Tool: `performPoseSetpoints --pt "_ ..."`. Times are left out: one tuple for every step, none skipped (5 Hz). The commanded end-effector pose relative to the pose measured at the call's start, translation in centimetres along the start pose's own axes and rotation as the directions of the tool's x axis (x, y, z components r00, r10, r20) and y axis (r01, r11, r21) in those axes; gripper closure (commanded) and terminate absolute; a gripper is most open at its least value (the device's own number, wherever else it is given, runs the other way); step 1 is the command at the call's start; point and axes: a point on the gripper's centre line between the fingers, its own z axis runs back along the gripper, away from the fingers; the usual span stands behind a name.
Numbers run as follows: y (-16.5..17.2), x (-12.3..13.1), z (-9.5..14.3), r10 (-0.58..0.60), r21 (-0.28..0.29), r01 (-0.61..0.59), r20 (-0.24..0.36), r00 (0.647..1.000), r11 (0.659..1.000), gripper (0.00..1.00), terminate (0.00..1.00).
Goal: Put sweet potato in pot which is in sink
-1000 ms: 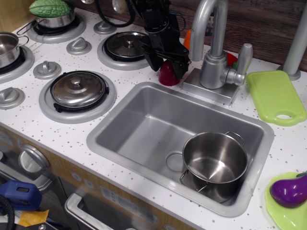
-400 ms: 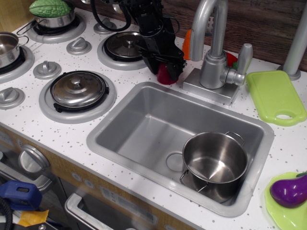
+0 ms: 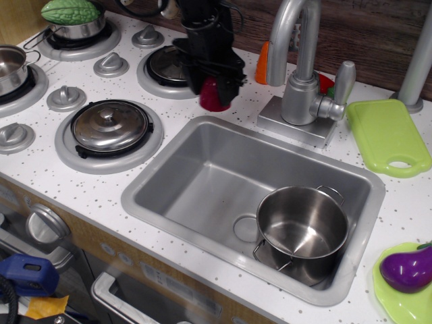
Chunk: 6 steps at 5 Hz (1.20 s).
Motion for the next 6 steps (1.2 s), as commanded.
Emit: performPoseSetpoints --pt "0.9 -2.9 4.0 0.068 0.057 -0.072 0.066 0.996 0.996 1.0 0.0" --pt "-0.3 -5.1 3.5 0.136 0.036 -0.139 0.075 0.988 0.99 1.0 0.0" --pt "-2.4 -6.3 3.9 0.192 0.014 -0.193 0.069 0.979 0.981 1.0 0.0" --pt "-5.5 -6.4 4.1 0.259 0.008 -0.26 0.086 0.962 0.966 1.0 0.0" --pt "-9.0 -5.8 4.0 0.362 -0.027 -0.362 0.094 0.927 0.932 1.0 0.0" --pt "-11.5 -5.1 4.1 0.434 -0.039 -0.432 0.102 0.895 0.901 1.0 0.0"
